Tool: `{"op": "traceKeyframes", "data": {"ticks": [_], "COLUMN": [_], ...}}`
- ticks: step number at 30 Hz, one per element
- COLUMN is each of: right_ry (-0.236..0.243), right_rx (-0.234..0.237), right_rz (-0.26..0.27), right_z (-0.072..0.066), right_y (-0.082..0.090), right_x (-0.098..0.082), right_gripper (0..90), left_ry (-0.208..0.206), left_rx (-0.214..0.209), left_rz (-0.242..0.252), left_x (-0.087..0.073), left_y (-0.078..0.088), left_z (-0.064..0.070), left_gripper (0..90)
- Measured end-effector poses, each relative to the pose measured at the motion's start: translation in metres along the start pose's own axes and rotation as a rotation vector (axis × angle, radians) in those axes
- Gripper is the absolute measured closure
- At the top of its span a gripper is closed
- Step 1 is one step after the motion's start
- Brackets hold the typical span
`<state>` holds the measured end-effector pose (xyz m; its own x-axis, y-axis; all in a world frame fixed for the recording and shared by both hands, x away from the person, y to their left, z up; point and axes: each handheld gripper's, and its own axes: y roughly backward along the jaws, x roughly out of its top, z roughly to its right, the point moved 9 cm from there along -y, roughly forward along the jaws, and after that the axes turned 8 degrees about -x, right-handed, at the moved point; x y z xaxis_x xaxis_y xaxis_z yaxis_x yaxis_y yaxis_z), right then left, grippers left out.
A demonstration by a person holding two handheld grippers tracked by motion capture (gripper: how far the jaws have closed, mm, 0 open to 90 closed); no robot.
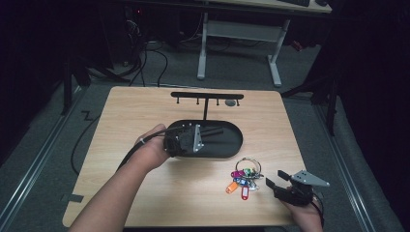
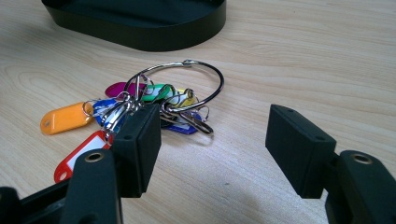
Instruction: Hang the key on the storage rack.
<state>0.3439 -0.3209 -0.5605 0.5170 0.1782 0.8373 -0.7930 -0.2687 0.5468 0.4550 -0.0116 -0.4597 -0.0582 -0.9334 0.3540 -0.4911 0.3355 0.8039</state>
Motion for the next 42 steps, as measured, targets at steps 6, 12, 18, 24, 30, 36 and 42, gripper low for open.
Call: {"op": "traceKeyframes", "data": {"ticks": [6, 12, 18, 24, 30, 36, 42], "right_ry": [0.002, 0.003, -0.001, -0.003, -0.001, -0.005, -0.004], "right_rx": [0.0, 0.001, 0.005, 0.009, 0.015, 0.015, 0.018], "right_rz": [-0.002, -0.008, -0.008, -0.01, -0.016, -0.022, -0.029], "right_z": [0.0, 0.0, -0.001, -0.001, -0.002, -0.002, -0.002], "right_y": [0.001, 0.0, 0.0, -0.001, -0.002, -0.004, -0.004], "right_x": [-0.001, -0.002, -0.002, -0.003, -0.004, -0.006, -0.008], "right_gripper": [36.3, 36.4, 36.4, 36.4, 36.5, 36.5, 36.5], "left_ry": [-0.028, -0.038, -0.072, -0.087, -0.091, -0.097, -0.121], "left_rx": [-0.002, 0.007, 0.027, 0.04, 0.04, 0.04, 0.043], "left_rz": [-0.025, -0.03, -0.029, -0.031, -0.046, -0.05, -0.06], "left_x": [0.005, 0.006, 0.008, 0.01, 0.006, 0.002, 0.001], "left_y": [-0.021, -0.034, -0.05, -0.062, -0.078, -0.091, -0.104], "left_z": [-0.004, -0.012, -0.021, -0.029, -0.032, -0.034, -0.032], "left_gripper": [73.1, 73.0, 73.0, 72.9, 72.9, 73.0, 72.8]}}
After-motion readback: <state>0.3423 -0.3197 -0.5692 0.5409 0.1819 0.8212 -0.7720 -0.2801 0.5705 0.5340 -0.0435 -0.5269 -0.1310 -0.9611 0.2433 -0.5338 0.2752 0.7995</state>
